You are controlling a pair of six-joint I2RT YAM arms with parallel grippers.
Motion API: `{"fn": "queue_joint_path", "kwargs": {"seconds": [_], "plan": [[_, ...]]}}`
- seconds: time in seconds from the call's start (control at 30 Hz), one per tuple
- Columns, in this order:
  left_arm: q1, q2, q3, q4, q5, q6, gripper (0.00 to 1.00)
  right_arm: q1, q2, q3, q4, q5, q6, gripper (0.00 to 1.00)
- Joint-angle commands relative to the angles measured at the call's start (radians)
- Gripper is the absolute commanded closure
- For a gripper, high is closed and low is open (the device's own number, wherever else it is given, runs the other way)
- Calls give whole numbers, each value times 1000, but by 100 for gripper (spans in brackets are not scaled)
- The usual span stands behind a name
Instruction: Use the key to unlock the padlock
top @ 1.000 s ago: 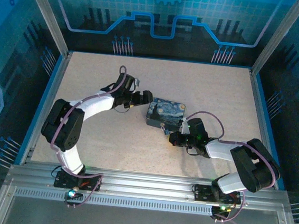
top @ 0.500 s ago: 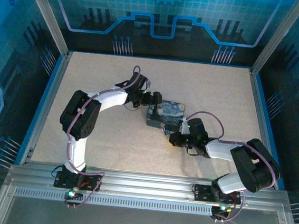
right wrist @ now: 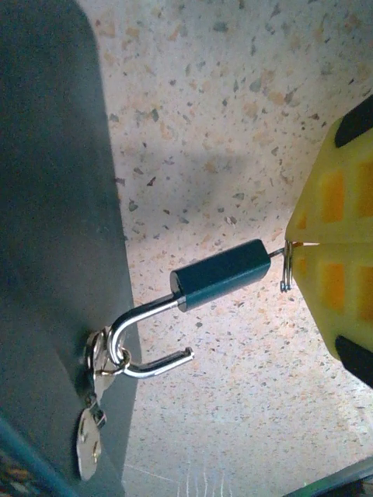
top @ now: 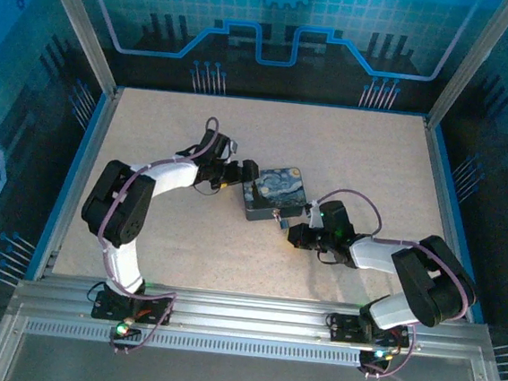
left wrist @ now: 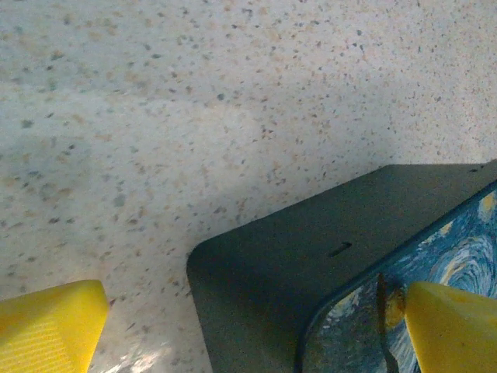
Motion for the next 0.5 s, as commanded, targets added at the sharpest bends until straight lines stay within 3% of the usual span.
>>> {"fn": "queue_joint_path", "kwargs": {"seconds": [0.0,0.23,0.47], "plan": [[18,-11,-63,-73,-36,18,2,-17,24,1,-7,-29,10,95],[21,-22,-66,-66,-34,12,2,-18,37,5,4,-45,13,93],[21,-31,-52,-75,-33,12,2,-74,-9,-40,-6,-45,37,78]]}}
